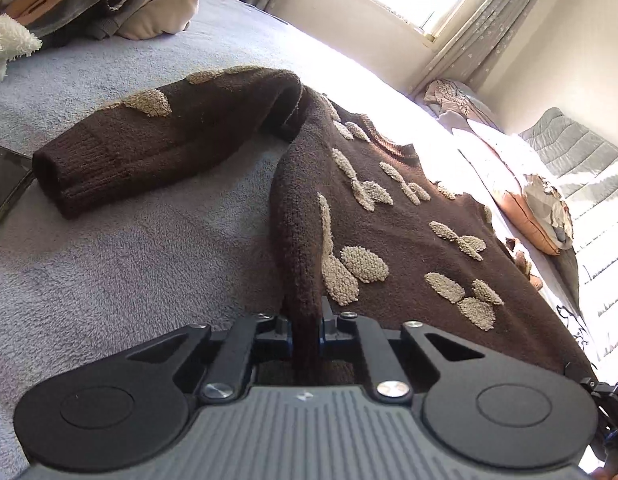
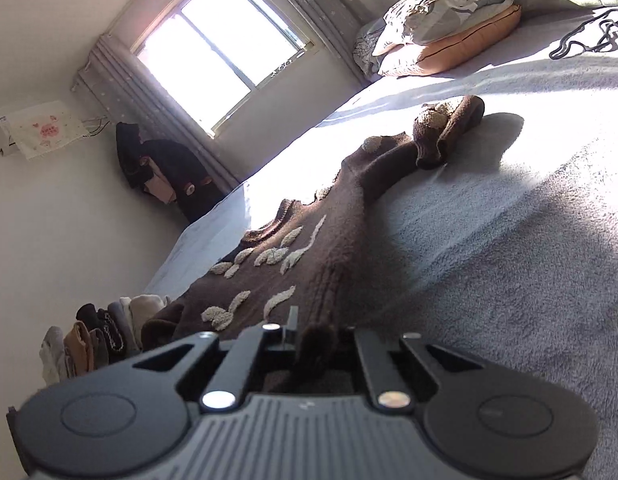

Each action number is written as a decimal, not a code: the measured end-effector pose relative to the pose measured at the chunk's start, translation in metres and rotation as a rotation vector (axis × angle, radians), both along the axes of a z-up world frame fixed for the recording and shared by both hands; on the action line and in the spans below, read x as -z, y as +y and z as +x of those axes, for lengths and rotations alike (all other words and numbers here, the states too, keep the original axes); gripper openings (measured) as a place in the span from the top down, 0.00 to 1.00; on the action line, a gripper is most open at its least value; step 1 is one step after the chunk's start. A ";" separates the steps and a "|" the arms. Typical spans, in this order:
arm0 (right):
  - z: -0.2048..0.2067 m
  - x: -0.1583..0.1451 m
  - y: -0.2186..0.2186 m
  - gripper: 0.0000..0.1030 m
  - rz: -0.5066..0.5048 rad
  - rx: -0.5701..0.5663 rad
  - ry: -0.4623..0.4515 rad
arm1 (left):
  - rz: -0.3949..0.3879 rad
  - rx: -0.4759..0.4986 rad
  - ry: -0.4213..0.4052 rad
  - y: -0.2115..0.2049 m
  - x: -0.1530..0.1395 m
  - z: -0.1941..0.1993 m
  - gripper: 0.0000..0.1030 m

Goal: Fold clothes

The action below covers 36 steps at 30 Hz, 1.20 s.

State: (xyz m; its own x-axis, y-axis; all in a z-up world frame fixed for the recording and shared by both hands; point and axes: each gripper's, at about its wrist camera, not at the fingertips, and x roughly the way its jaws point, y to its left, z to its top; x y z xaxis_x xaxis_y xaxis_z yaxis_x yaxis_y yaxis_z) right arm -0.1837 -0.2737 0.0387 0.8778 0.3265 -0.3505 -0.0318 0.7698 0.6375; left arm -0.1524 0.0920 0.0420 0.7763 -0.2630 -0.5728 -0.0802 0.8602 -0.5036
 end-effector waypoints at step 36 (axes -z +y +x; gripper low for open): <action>0.213 0.056 -0.055 0.33 -1.238 0.043 0.102 | 0.322 0.007 0.004 -0.009 -0.007 0.174 0.43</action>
